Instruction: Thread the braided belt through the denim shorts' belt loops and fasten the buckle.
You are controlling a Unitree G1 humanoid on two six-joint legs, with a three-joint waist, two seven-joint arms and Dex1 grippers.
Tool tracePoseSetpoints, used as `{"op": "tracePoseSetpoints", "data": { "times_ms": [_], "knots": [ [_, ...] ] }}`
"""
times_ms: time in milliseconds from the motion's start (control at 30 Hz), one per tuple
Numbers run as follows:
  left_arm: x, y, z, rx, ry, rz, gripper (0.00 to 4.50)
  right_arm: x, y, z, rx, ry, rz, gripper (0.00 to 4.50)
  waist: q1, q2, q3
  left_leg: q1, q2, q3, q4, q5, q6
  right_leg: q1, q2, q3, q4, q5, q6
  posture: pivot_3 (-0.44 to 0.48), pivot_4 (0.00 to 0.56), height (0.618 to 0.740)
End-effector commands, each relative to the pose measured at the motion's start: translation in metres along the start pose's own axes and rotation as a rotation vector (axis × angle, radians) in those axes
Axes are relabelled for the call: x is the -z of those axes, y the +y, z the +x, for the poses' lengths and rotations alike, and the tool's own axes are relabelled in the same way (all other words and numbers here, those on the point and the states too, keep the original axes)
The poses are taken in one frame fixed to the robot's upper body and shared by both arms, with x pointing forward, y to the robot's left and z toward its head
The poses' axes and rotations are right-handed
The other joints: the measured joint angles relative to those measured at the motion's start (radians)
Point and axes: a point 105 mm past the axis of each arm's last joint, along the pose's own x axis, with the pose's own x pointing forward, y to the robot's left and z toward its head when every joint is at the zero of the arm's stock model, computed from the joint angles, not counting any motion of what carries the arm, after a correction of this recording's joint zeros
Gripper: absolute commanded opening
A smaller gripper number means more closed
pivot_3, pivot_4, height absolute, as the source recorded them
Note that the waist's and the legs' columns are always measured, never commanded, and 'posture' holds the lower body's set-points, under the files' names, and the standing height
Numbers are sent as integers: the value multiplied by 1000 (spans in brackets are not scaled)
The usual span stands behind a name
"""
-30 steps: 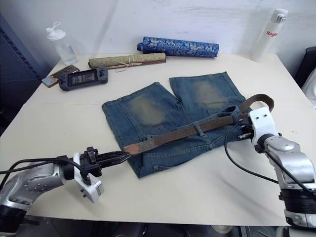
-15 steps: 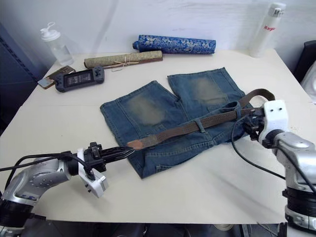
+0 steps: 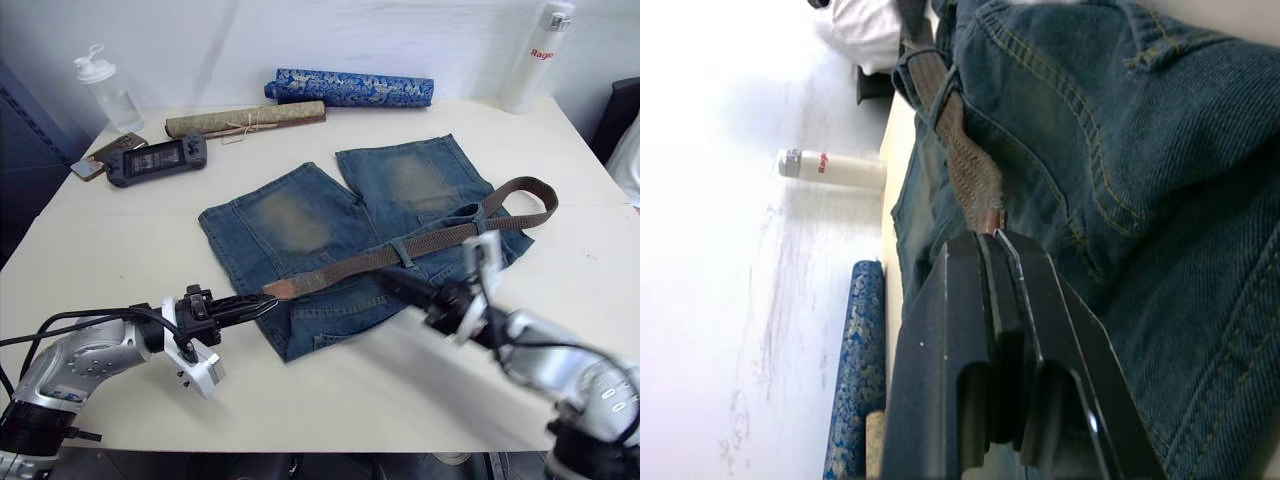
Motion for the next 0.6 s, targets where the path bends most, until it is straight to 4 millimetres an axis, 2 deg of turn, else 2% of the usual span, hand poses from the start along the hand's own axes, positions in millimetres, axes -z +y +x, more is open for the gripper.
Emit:
{"op": "tracePoseSetpoints", "data": {
  "times_ms": [33, 233, 300, 400, 567, 600],
  "knots": [
    [-3, 12, 2, -46, -14, 34, 0, 20, 29, 22, -50, -104, 217, 4381, -8, 0, 0, 1, 0, -2, 0, 0, 0, 0, 0, 0, -1, 1, 1, 0, 150, 637],
    [-5, 16, 3, -62, -19, 41, 0, 28, 30, 44, 13, -162, 473, 4381, -18, 0, 0, 3, -3, -6, -1, 0, 0, 1, 3, -1, 1, 0, 1, 0, 150, 637],
    [-6, 17, 3, -70, -22, 42, 0, 28, 20, 51, 43, -172, 544, 4381, -21, 0, 0, 3, -2, -6, -1, 0, 0, 0, 4, -1, 1, 0, 0, 0, 150, 637],
    [-7, 18, 3, -72, -22, 43, 0, 25, 9, 55, 75, -170, 566, 4381, -22, 0, 0, 4, -2, -5, -1, 0, 0, 0, 6, -1, 3, -1, -1, 0, 150, 637],
    [-8, 17, 2, -69, -20, 41, 0, 14, 10, 64, 50, -185, 575, 4381, -22, 1, 0, 4, -1, -4, -1, 0, 0, 0, 6, -2, 4, -1, -2, 0, 150, 637],
    [-8, 17, 2, -67, -20, 41, 0, 12, 10, 64, 51, -187, 575, 4153, -22, 1, 0, 4, -1, -4, -1, 0, 0, 0, 7, -2, 4, -1, -2, 0, 150, 637]
  ]
}}
